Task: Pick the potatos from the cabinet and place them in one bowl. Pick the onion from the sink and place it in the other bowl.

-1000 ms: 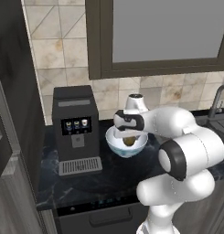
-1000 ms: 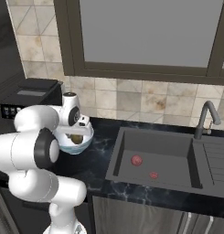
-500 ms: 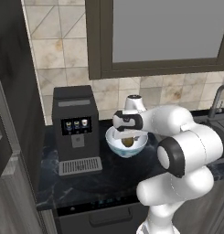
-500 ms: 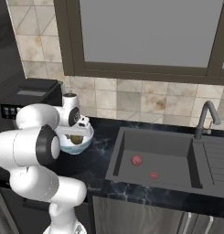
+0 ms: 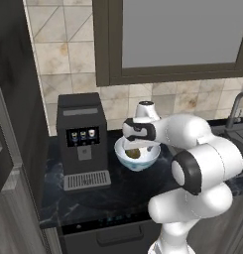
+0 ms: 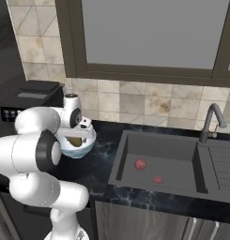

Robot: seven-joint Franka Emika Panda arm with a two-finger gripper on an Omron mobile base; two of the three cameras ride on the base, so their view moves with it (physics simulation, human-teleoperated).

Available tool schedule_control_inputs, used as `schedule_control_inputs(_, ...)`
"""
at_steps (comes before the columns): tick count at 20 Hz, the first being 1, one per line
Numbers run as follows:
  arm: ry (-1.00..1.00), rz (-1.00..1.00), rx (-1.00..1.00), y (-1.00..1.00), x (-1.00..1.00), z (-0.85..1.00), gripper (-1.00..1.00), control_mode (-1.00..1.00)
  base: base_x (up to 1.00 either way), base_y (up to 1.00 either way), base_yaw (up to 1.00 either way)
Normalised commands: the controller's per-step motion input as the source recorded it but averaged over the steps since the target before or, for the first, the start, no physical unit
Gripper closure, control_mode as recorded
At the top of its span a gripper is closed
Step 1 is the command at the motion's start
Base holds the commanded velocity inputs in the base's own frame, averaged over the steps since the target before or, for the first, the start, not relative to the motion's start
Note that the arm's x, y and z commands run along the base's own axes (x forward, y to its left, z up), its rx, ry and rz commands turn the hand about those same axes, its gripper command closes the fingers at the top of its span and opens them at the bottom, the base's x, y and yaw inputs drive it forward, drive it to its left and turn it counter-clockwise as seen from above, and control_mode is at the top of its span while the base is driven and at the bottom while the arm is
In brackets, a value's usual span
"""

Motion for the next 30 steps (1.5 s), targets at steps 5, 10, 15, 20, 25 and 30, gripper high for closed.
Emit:
schedule_control_inputs(5,-0.01,0.00,0.00,-0.04,-0.29,0.42,-1.00,-1.00,0.00,0.00,0.00)
schedule_control_inputs(10,-0.02,0.00,0.00,-0.18,-0.52,0.40,-1.00,-1.00,0.00,0.00,0.00)
schedule_control_inputs(15,0.00,0.00,0.00,-0.30,-0.60,0.41,-1.00,-1.00,0.00,0.00,0.00)
schedule_control_inputs(20,0.00,0.00,0.00,-0.14,-0.64,0.40,-1.00,-1.00,0.00,0.00,0.00)
schedule_control_inputs(25,0.00,0.00,0.00,0.00,-0.49,0.58,-1.00,-1.00,0.00,0.00,0.00)
schedule_control_inputs(30,0.00,0.00,0.00,-0.09,-0.50,0.55,-1.00,-1.00,0.00,0.00,0.00)
